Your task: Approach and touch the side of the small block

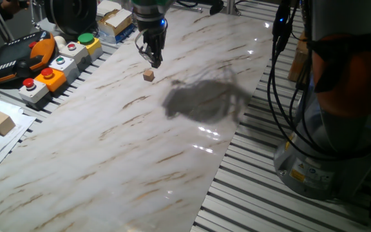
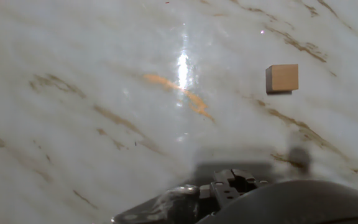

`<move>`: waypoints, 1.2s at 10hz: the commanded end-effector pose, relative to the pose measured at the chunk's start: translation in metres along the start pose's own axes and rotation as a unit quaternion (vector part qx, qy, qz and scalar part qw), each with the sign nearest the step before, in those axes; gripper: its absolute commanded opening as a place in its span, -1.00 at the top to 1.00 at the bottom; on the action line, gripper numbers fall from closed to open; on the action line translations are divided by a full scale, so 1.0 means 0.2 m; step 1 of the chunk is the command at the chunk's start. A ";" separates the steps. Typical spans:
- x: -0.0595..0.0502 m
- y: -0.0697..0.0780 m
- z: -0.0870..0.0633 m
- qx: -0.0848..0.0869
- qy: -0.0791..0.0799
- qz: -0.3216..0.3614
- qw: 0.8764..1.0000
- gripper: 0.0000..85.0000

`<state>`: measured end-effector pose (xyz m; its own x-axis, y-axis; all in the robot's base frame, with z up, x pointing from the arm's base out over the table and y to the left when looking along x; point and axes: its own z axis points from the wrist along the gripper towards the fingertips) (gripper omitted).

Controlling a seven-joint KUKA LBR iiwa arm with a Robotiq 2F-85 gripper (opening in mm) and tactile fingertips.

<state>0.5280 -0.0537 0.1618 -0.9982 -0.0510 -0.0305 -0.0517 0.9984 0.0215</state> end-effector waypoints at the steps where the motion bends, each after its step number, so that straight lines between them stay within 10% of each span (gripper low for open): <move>1: -0.01 0.00 0.02 0.002 -0.003 0.005 1.000 0.98; 12: -0.10 -0.07 0.11 0.036 -0.013 0.036 0.999 0.98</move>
<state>0.5505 -0.0664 0.1387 -0.9982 0.0229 -0.0561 0.0257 0.9984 -0.0507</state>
